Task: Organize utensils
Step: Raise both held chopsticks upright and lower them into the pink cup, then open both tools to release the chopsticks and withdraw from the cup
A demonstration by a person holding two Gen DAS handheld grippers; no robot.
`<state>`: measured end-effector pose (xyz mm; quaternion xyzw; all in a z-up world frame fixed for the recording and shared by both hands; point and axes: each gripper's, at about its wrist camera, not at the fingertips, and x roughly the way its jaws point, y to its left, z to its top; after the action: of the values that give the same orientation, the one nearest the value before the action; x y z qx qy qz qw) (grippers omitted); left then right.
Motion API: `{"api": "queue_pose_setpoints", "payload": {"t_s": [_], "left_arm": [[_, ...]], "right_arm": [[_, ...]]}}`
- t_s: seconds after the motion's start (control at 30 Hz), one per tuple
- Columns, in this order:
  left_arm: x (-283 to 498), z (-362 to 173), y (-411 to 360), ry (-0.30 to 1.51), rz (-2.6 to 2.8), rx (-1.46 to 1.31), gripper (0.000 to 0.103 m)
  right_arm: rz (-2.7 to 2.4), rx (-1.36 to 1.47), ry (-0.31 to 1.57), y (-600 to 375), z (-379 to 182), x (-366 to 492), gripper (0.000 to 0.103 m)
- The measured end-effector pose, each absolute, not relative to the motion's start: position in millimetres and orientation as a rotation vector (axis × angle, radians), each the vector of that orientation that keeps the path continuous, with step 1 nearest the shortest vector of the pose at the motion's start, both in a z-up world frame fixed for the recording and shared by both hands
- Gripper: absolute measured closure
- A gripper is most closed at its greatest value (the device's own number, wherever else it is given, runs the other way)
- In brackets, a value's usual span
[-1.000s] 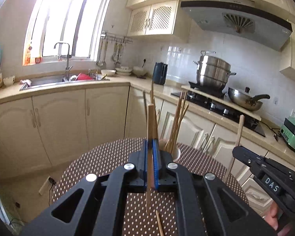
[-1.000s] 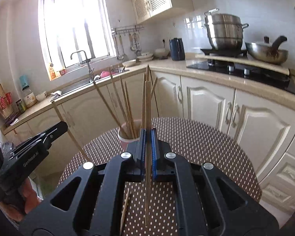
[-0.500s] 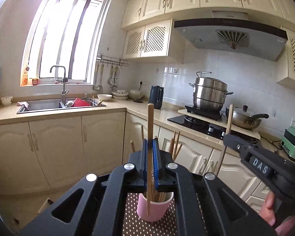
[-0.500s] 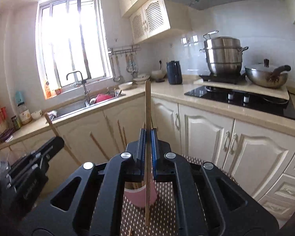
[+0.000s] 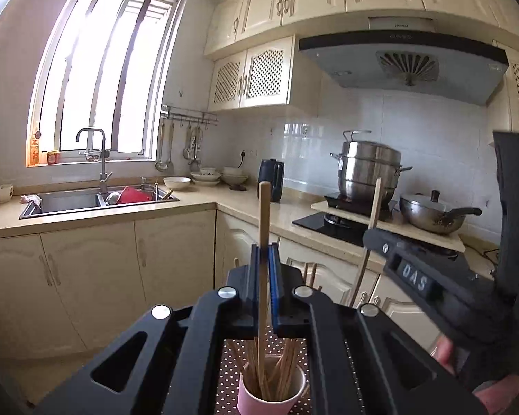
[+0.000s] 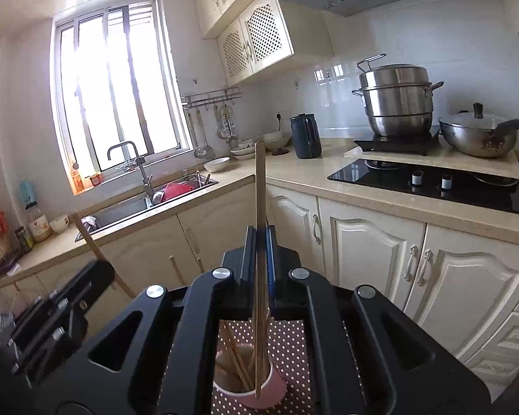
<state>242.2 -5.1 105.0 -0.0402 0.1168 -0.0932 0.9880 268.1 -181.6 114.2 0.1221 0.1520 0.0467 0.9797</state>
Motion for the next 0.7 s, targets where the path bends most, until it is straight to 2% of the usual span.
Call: {"api": "queue_pose_setpoints", "payload": {"t_s": [0.33, 0.7], "left_arm": [[274, 67, -7, 0.367, -0.181, -0.049, 0.097], [276, 61, 6, 0.375, -0.173, -0.066, 0.097]], "right_arm": [[0.105, 0.273, 0.393, -174, 87, 302, 0.097], [0.096, 0.250, 0.274, -175, 120, 282, 0.097]]}}
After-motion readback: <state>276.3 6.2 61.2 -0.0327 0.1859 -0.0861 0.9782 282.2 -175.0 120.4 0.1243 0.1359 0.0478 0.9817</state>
